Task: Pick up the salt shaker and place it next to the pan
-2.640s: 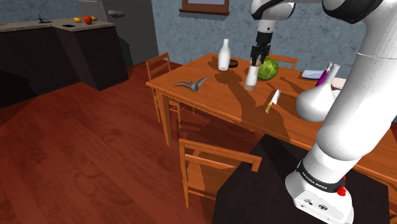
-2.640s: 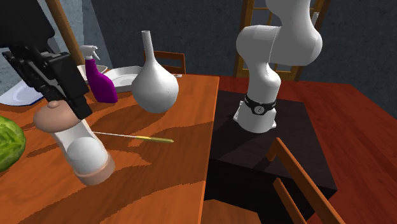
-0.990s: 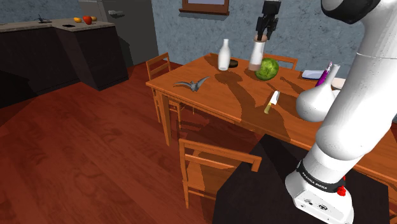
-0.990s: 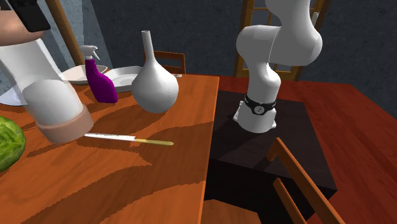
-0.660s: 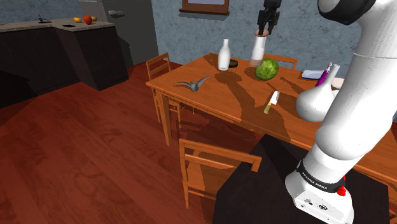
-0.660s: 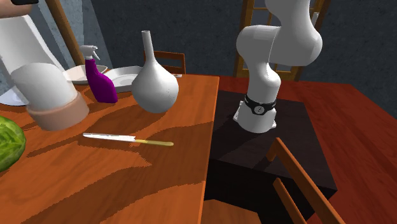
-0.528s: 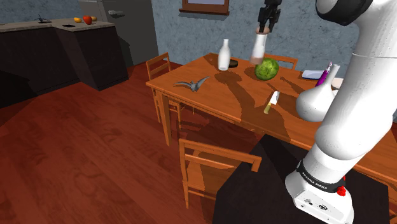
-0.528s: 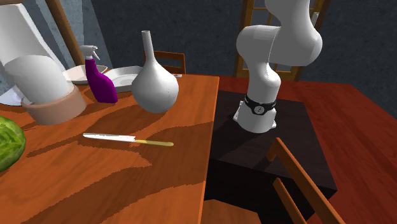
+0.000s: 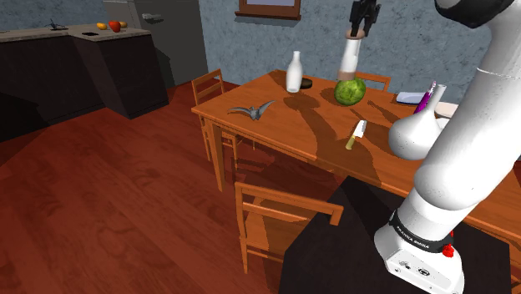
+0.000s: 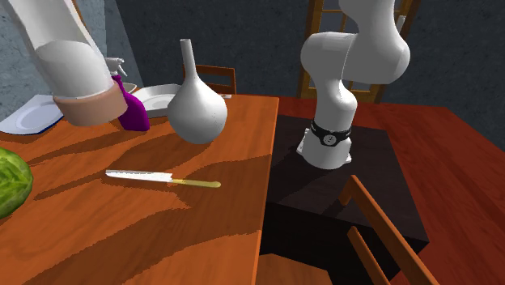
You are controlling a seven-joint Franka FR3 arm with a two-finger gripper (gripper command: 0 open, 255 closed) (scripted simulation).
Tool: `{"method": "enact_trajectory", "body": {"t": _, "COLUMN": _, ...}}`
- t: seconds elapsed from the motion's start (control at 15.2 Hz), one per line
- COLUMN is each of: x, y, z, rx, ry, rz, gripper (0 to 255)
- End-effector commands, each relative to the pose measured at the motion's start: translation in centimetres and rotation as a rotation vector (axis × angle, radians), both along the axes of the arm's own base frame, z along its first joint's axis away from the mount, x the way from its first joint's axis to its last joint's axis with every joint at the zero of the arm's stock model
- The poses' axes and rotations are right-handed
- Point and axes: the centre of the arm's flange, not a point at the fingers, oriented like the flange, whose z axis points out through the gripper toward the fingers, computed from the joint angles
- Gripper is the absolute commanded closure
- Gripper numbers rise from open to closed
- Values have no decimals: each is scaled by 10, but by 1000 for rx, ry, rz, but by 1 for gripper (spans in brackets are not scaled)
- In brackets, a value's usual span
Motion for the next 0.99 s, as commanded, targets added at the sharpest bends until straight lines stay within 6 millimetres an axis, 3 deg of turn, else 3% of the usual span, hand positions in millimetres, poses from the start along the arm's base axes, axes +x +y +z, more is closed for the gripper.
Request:
{"method": "enact_trajectory", "body": {"t": 0.0, "x": -27, "y": 7, "z": -1, "rx": 0, "ry": 0, "rz": 1, "gripper": 255}}
{"method": "enact_trajectory", "body": {"t": 0.92, "x": -208, "y": 44, "z": 0, "rx": 0, "ry": 0, "rz": 1, "gripper": 255}}
